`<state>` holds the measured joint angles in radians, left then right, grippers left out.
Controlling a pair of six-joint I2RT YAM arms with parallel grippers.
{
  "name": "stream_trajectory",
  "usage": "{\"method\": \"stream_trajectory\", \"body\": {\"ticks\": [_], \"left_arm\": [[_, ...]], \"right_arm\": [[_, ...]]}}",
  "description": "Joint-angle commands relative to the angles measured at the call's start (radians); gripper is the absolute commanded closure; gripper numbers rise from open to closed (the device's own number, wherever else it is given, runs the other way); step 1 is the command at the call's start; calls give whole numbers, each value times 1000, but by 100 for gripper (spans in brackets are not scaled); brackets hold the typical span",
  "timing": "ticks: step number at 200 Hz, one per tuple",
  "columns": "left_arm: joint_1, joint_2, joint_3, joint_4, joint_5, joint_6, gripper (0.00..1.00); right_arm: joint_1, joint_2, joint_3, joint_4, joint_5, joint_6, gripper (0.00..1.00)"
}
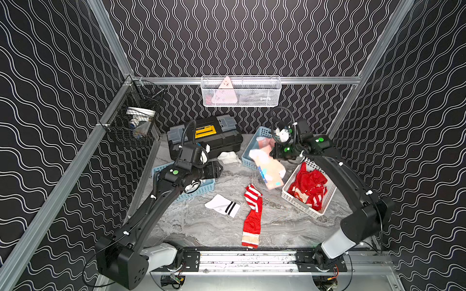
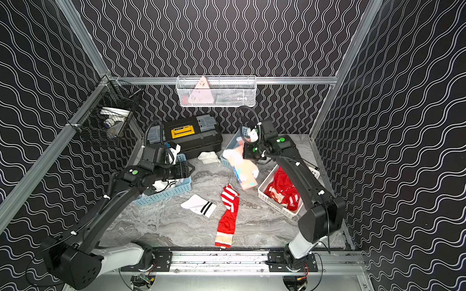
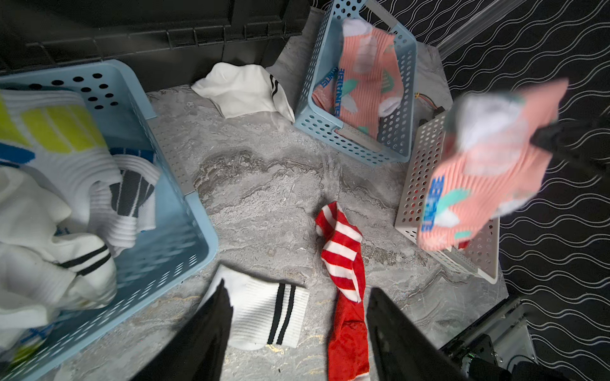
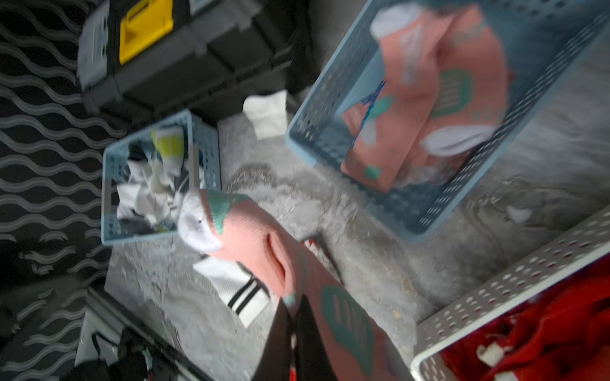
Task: Sort the socks into the basket by color
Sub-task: Pick up the sock at the center of the board, then place the sock in the bin.
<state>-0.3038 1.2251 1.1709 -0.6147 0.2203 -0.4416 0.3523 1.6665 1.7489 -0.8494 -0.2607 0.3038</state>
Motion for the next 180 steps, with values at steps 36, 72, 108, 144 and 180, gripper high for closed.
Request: {"method": "stream_trajectory", "body": {"ticks": [36, 72, 108, 144, 180], "left_arm": [[-6, 7, 21, 3, 19, 34, 31], [-8, 23, 35, -10, 30, 46, 31], [-12, 43, 57, -16, 37, 56, 31], [-15, 50, 62, -21, 36, 62, 31], [-19, 42, 45, -17, 30, 52, 31]], "right_arm": [[-130, 166, 81, 333, -106, 164, 100], [-156, 293, 88, 487, -167, 247, 100], [-172, 443, 76, 555, -188, 317, 100], [-176, 511, 36, 545, -85, 305, 100], [-176, 532, 46, 520, -23, 270, 100]]}}
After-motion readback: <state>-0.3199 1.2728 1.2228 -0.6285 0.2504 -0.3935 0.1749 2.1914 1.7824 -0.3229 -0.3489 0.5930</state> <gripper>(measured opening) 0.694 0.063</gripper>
